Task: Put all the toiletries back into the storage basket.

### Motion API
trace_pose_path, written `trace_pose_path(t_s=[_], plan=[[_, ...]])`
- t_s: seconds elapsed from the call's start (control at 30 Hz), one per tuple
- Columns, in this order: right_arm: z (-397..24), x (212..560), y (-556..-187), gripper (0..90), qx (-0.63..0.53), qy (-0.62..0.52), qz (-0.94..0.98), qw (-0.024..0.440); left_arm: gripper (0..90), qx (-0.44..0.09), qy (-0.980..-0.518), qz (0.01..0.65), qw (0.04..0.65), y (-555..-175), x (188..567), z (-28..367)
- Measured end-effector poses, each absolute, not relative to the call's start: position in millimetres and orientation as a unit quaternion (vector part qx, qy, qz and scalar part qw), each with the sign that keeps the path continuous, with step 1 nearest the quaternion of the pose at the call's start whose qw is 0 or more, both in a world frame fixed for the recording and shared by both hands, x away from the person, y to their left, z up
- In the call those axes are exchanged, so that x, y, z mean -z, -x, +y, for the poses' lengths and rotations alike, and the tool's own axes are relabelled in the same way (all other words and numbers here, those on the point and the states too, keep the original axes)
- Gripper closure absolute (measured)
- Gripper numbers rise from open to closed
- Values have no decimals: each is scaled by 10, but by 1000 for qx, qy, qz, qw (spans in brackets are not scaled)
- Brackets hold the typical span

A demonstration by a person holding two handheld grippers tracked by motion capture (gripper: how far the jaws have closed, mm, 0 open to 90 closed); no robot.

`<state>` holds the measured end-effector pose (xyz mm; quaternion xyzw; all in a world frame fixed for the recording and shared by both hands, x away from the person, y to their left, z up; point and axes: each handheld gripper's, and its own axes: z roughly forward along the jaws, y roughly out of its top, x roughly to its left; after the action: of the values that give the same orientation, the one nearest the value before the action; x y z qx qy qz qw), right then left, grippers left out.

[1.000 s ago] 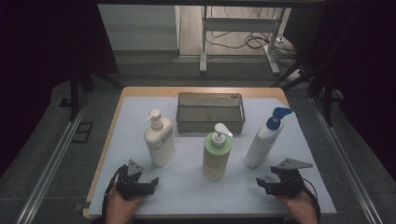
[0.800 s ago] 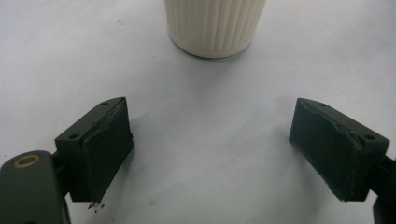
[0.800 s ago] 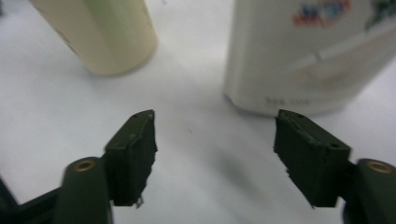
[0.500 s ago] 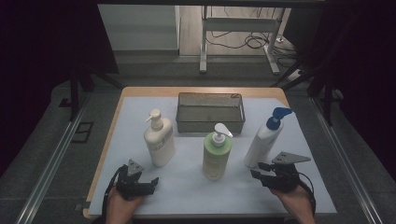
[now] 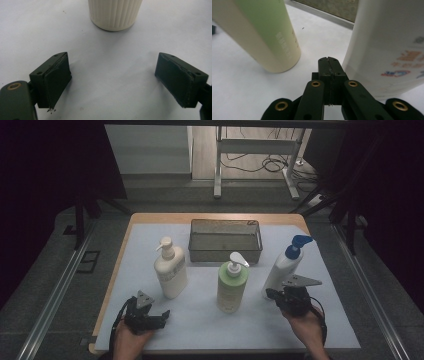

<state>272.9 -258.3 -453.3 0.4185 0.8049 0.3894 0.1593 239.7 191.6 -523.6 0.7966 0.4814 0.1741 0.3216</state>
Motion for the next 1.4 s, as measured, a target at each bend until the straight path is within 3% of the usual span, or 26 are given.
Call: trace_pose_path(t_s=[0.87, 1.4], plan=[[-2426, 4698, -2810, 898, -355, -446, 793, 218, 125, -174, -797, 481, 322, -2398, 5236, 1916], [-2491, 4694, -2782, 898, -351, -450, 793, 214, 125, -174, -797, 481, 322, -2397, 5236, 1916]])
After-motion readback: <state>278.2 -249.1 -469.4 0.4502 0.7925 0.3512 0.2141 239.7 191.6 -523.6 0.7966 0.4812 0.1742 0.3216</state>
